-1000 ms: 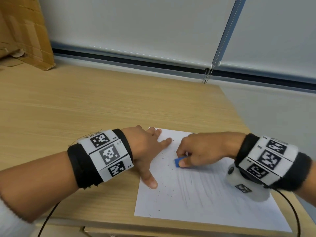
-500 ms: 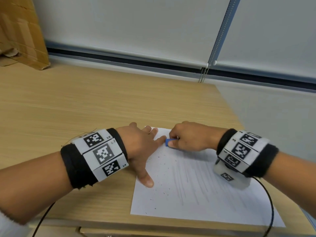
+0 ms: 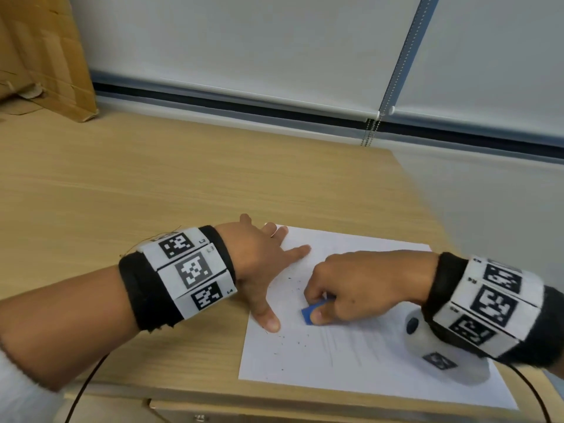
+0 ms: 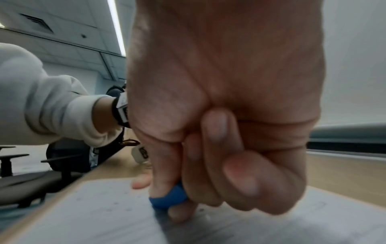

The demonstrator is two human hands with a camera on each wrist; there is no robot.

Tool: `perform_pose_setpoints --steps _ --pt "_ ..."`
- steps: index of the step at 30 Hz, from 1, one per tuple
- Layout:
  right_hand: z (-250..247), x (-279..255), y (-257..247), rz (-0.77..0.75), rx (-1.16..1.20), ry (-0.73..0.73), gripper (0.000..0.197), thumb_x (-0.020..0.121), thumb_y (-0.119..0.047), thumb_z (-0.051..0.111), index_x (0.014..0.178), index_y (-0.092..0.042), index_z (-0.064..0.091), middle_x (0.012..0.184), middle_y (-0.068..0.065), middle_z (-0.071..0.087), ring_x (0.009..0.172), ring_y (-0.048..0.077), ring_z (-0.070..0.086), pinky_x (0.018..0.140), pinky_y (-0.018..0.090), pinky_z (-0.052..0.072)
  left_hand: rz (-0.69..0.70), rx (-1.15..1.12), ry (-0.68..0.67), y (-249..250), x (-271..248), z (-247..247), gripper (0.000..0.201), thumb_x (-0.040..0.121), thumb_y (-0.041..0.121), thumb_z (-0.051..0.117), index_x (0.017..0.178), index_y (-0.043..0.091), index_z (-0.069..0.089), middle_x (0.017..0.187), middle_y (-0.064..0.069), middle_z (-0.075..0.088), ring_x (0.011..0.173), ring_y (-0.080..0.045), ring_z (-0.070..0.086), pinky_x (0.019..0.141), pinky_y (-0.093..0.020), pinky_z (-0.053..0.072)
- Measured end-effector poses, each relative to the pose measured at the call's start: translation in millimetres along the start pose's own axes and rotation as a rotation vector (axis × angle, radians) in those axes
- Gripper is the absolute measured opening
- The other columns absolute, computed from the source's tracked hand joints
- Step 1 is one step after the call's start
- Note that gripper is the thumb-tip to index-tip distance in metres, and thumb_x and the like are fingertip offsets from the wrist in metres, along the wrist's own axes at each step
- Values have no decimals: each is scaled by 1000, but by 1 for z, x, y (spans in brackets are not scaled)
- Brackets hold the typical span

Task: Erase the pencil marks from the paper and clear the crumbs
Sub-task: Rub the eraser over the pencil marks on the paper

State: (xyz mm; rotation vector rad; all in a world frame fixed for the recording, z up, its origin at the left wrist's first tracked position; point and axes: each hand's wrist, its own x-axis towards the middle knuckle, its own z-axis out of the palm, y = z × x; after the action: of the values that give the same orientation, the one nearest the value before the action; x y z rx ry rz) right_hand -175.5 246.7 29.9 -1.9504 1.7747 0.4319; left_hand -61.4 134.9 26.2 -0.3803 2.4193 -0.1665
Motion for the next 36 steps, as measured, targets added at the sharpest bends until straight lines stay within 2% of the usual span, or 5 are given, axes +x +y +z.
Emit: perform_pose_setpoints --steps 4,9,14,19,36 --pt "-10 11 16 114 0 180 34 93 -36 50 65 -16 47 59 -1 48 58 19 44 58 33 37 10 -10 9 -1 1 1 128 65 76 66 146 40 -26 161 -7 -16 148 -27 -11 111 -66 -5" --pt "3 -11 2 61 -47 32 33 92 -37 50 70 -13 47 62 1 46 56 20 40 58 33 35 -7 -10 -5 0 -1 0 129 66 74 66 146 37 -28 160 -7 -20 148 -27 -13 111 -66 -7" --pt "-2 1 10 146 -32 192 34 93 -40 47 74 -12 52 63 -1 48 63 22 46 59 34 37 -8 5 14 -1 0 1 129 65 78 65 147 38 -27 161 -5 -17 148 -27 -10 112 -66 -2" --pt "16 -22 0 42 27 64 33 93 -39 48 74 -12 51 64 0 51 59 18 44 60 34 38 -12 -17 -11 -1 1 0 130 65 75 67 146 38 -28 160 -5 -20 147 -27 -14 111 -67 -6" --pt "10 -9 12 130 -26 161 35 95 -39 45 67 -17 41 65 -2 47 69 24 48 59 34 35 -10 -13 21 -1 -1 2 128 65 76 65 147 39 -26 161 -2 -18 148 -26 -10 113 -63 -3"
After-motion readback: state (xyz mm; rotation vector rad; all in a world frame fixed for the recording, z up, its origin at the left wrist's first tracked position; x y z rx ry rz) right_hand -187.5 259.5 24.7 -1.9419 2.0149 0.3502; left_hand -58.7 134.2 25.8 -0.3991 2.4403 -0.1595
